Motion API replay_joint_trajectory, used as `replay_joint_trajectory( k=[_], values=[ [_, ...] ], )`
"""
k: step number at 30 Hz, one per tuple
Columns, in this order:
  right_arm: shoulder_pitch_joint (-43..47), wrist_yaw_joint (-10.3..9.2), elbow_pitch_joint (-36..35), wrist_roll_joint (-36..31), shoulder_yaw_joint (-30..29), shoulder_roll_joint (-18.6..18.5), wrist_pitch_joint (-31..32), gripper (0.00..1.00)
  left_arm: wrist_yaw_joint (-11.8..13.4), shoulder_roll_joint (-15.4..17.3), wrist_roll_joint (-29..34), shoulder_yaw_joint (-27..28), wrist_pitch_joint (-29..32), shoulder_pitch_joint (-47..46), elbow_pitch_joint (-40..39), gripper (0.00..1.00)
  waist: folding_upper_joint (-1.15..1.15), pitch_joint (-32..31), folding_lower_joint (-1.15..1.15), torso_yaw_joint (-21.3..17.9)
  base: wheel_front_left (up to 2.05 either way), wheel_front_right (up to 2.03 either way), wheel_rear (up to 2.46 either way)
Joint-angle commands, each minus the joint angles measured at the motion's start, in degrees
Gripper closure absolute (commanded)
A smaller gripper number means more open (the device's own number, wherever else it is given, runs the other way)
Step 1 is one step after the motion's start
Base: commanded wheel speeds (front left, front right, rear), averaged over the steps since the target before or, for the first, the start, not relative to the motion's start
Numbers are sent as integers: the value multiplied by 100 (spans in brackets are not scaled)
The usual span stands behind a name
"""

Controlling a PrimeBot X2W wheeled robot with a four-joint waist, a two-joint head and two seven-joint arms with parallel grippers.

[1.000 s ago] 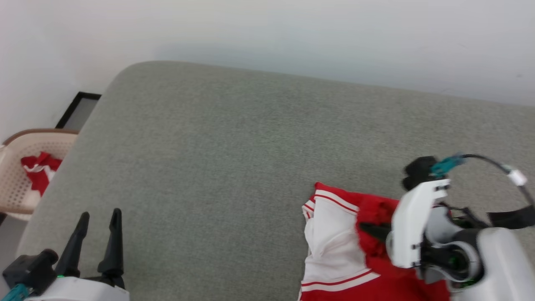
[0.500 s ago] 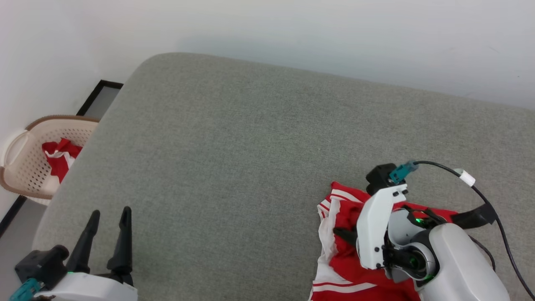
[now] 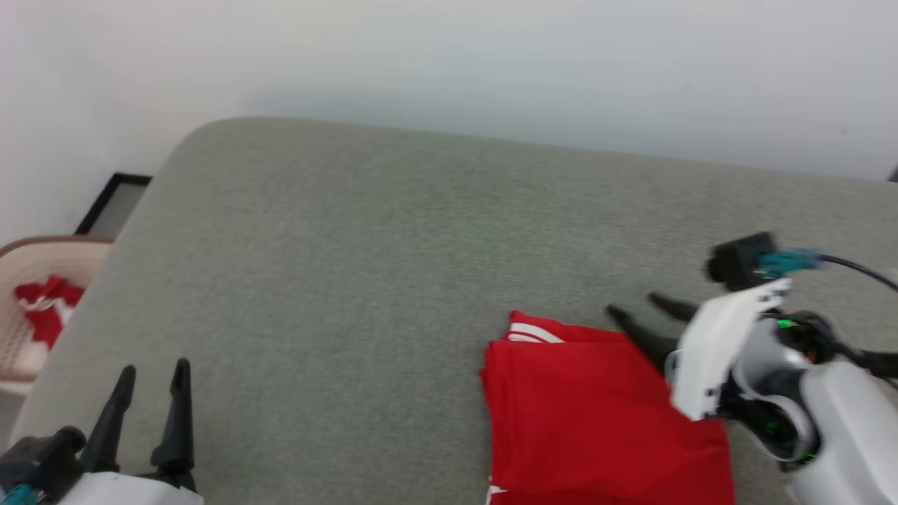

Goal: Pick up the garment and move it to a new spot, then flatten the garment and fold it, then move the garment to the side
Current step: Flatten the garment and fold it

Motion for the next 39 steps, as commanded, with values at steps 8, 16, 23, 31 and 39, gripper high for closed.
replay_joint_trajectory(
  k=[8,16,23,31,39],
  values=[
    [539,-9,-21,44,-225,-710,-1612,0,72,103,55,78,-41,213,-80,0,0,-233,0,-710,0,0,0],
    [1101,-9,107,-153,-521,-1045,-3010,0,67,148,81,127,-45,326,-85,0,0,-379,0,-988,0,0,0],
    [1535,-9,234,-213,-973,-1004,-3551,0,24,224,26,260,-66,330,-48,0,0,-446,0,-1056,0,0,0],
    [1915,-9,113,-354,-1307,-867,-3699,0,-163,280,-86,219,-28,284,-20,0,0,-482,0,-1052,0,0,0],
    [2136,-9,-74,-465,-1539,-731,-3628,0,-300,331,-206,117,96,214,52,0,0,-503,0,-1012,0,0,0]
  ],
)
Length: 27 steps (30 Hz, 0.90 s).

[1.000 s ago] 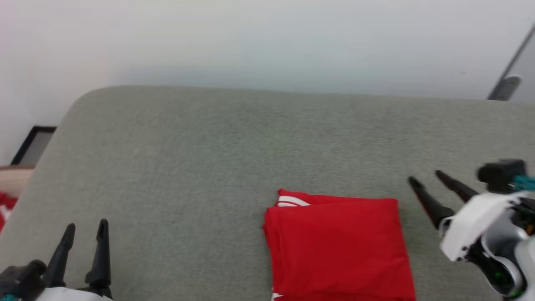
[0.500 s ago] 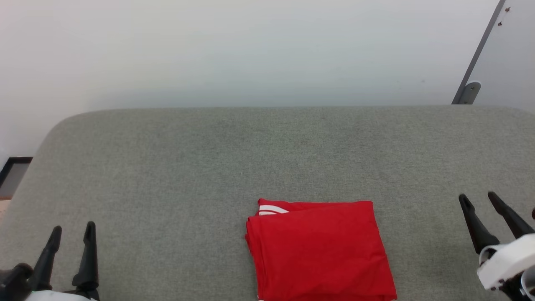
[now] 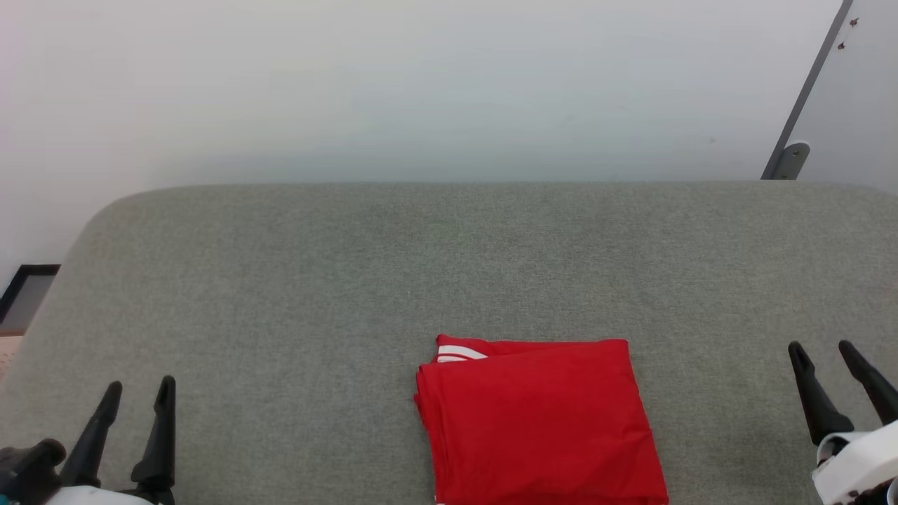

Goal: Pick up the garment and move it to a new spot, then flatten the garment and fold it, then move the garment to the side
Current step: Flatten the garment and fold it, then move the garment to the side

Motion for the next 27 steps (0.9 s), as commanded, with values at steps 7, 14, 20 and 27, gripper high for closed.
replay_joint_trajectory(
  k=[7,14,20,27],
  values=[
    [206,-9,-142,-90,-79,75,134,0,-14,12,-26,-56,16,-84,22,0,0,0,0,66,0,0,0],
    [169,-9,-197,-70,119,128,411,0,22,59,-28,-68,64,-91,-3,0,0,49,0,299,0,0,0],
    [-3,-9,-110,11,536,124,726,0,51,36,-97,-85,87,-9,-42,0,0,111,0,623,0,0,0],
    [-251,-9,183,41,877,27,1229,0,24,6,-123,-150,124,-55,-22,0,0,294,0,964,0,0,0]
  ],
)
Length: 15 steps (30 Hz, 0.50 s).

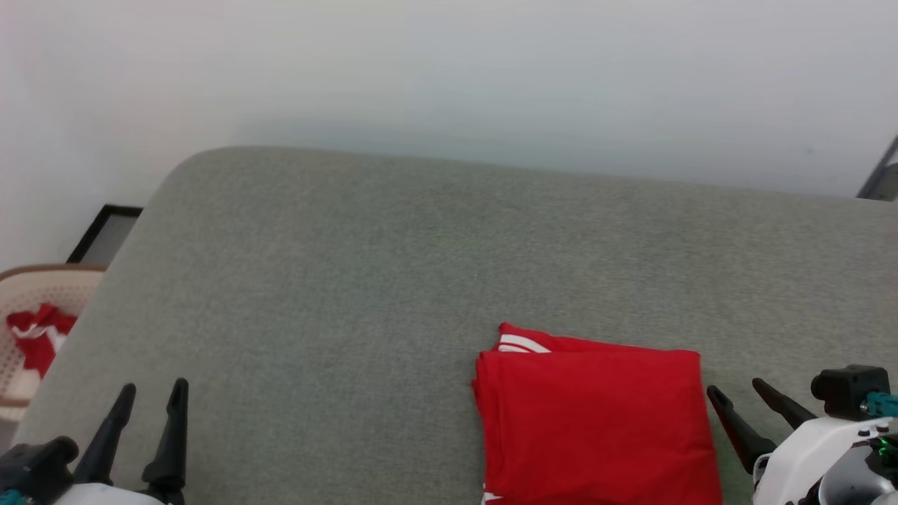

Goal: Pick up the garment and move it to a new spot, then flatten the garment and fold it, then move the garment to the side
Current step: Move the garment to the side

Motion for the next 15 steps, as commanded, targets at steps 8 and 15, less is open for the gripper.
replay_joint_trajectory(
  k=[8,15],
  values=[
    [-327,-9,596,23,113,-93,799,0,-58,-87,-10,-94,-69,-158,106,0,0,328,0,411,0,0,0],
    [-492,-9,884,160,164,27,1726,0,-77,-130,-49,-142,-94,-263,213,0,0,491,0,530,0,0,0]
  ],
)
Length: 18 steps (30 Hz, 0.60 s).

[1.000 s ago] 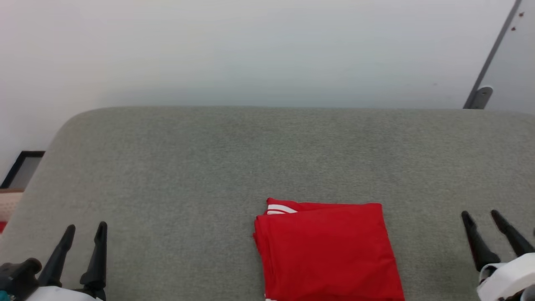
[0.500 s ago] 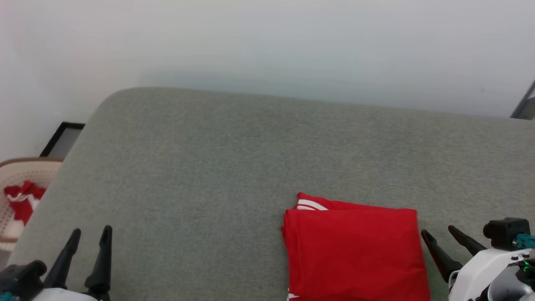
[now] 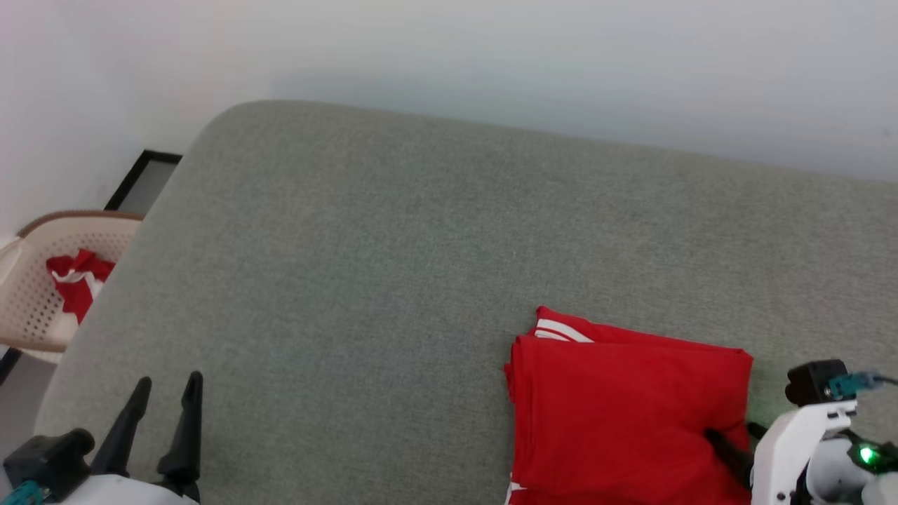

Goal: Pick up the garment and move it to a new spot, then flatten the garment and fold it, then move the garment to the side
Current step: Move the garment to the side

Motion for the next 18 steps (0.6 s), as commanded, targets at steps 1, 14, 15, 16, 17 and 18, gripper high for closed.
replay_joint_trajectory(
  k=[1,14,15,16,17,18],
  values=[
    [-60,-9,83,51,32,27,139,0,-12,-19,-29,-8,-33,-73,3,0,-1,73,0,54,0,0,0],
    [-559,-8,312,-30,115,118,1074,100,-83,-67,-17,-111,-99,-294,196,0,-1,224,0,113,0,0,0],
    [-613,-9,265,-39,86,94,1089,100,-84,-62,-19,-101,-107,-303,204,0,-1,229,0,100,0,0,0],
    [-669,-9,214,-54,57,48,1101,100,-85,-58,-16,-94,-109,-317,214,0,-1,233,0,88,0,0,0],
    [-720,-10,161,-66,32,-5,1109,100,-90,-50,-2,-91,-122,-330,215,0,-1,239,0,70,0,0,0],
    [-756,-11,111,-100,-13,-59,1115,100,-90,-48,15,-93,-128,-343,214,0,-1,248,0,48,0,0,0]
  ],
)
